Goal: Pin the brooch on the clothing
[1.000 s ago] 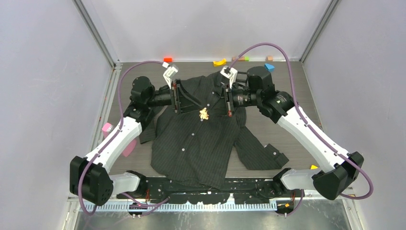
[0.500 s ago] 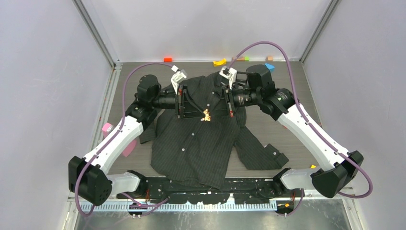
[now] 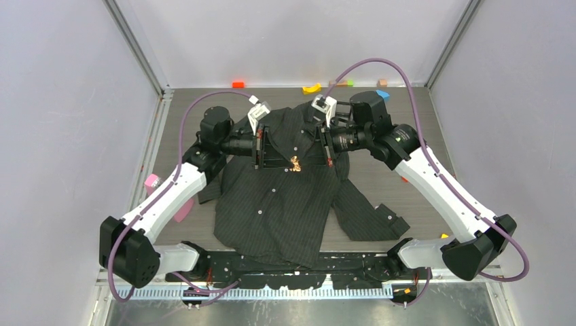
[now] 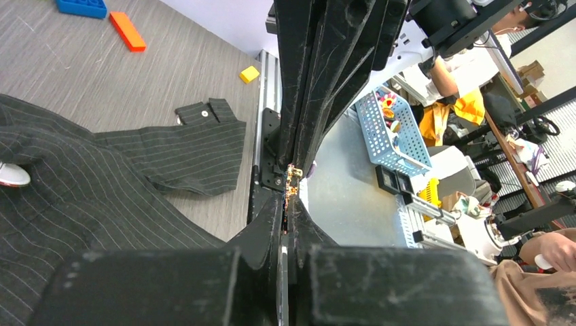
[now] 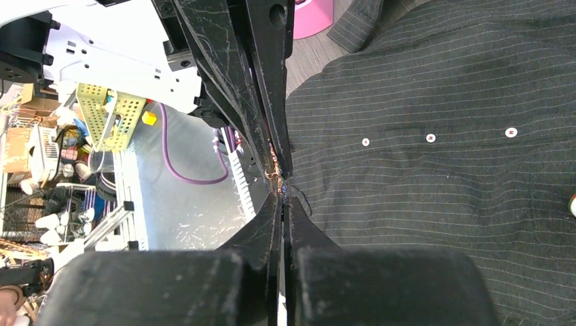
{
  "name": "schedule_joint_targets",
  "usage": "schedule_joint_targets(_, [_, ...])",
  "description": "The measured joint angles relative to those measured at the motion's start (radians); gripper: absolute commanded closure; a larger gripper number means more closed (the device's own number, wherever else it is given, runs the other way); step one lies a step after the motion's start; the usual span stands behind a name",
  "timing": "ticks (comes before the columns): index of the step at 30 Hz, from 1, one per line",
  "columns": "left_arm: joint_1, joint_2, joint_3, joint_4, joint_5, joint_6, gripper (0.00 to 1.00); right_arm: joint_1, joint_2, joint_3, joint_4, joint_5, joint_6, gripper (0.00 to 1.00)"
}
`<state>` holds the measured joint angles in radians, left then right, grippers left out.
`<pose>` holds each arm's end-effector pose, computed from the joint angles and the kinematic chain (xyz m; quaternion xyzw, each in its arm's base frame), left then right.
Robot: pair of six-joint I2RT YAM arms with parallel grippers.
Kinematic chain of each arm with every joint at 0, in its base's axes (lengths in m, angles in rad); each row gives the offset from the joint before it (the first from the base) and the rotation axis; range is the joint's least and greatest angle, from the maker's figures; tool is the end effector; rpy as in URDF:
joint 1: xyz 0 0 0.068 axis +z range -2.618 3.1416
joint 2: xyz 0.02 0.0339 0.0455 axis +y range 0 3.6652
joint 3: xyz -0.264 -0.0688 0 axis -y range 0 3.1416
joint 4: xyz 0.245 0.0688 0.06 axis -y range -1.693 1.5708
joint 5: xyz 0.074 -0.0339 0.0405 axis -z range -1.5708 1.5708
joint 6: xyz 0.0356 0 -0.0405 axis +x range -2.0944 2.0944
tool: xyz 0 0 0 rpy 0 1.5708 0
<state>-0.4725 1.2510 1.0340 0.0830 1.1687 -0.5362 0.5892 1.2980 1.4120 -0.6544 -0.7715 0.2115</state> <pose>0.2311 -0.1549 0.3582 0.3429 0.6392 -0.6289 0.2799 0.2113 0.1711 0.4040 -0.3334 0.7571 0.4794 0.2928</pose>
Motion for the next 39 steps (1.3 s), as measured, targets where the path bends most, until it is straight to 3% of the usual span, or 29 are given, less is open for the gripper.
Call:
schedule_joint_targets(5, [-0.006, 0.001, 0.0, 0.002, -0.013, 0.002, 1.0, 0.0, 0.0, 0.002, -0.005, 0.006, 0.007, 0.54])
schedule_joint_targets(10, [-0.01, -0.018, -0.006, 0.04, -0.024, -0.011, 1.0, -0.011, -0.031, -0.049, 0.061, -0.003, 0.031, 0.44])
schedule_joint_targets(19, [-0.01, -0.043, -0.025, 0.14, -0.016, -0.067, 1.0, -0.049, -0.127, -0.209, 0.297, -0.104, 0.198, 0.5])
schedule_joint_targets(25, [-0.01, -0.043, -0.025, 0.167, -0.005, -0.088, 1.0, -0.055, -0.138, -0.244, 0.423, -0.146, 0.291, 0.6])
schedule_joint_targets(33, [-0.01, -0.044, -0.025, 0.175, 0.003, -0.092, 1.0, -0.055, -0.137, -0.261, 0.505, -0.174, 0.351, 0.73])
schedule_joint_targets(39, [-0.01, -0.045, -0.026, 0.175, 0.004, -0.093, 1.0, -0.055, -0.131, -0.274, 0.515, -0.177, 0.359, 0.77])
